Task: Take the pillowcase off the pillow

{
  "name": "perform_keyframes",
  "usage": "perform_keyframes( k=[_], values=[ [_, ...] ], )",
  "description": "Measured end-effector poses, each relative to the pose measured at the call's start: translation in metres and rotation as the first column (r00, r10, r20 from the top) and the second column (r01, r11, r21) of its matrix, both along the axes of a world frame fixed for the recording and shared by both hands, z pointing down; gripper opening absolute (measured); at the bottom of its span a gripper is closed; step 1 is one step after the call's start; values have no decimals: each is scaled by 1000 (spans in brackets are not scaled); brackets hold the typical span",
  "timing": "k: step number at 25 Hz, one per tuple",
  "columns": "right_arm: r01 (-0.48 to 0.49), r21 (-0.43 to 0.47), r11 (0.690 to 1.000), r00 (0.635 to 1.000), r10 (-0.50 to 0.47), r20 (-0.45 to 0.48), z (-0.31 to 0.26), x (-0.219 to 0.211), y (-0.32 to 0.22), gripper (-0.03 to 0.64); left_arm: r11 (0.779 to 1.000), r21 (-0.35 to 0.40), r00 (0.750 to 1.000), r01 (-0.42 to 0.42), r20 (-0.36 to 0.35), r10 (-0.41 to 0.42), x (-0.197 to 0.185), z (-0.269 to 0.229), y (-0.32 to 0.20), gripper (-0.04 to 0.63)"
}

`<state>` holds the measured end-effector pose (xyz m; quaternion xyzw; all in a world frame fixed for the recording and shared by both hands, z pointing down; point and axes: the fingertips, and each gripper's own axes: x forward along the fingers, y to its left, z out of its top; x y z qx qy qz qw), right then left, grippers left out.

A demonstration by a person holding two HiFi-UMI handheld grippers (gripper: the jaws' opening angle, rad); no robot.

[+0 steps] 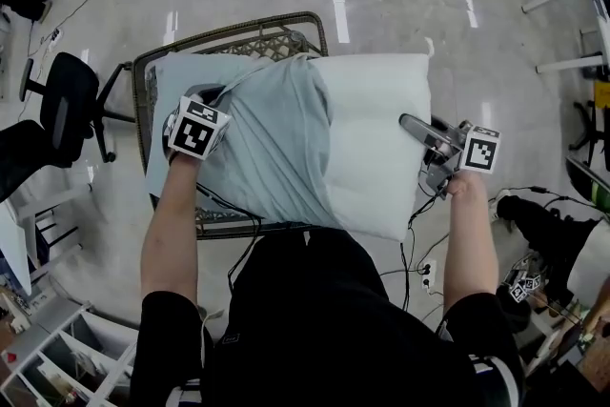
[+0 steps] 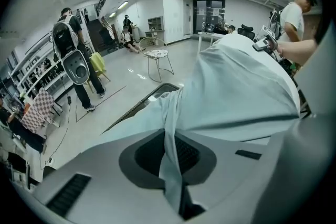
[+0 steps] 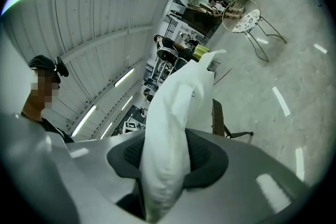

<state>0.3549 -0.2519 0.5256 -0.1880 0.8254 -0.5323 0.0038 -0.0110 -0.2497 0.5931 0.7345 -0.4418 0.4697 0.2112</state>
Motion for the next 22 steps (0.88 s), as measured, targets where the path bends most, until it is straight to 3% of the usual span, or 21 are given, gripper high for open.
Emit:
perform_keyframes(
  k=[6,12,17,22],
  values=[
    [-18,54,998,999,20,-39,18,0,-14,192,998,66,1000,-19,-18,20,21,1,-2,24],
    [-123,-22,992,983,119,-137,77,13,-27,276,990,113,995,85,-63,-78,29,-2,12,153],
    [-172,-67,983,976,160,-148,110,27,-28,317,974,145,981,177,-106,-162,25,-10,44,183],
    [-162,-83,983,973,145,-181,113,15,-17,314,967,103,968,231,-122,-218,1,1,80,183]
  ],
)
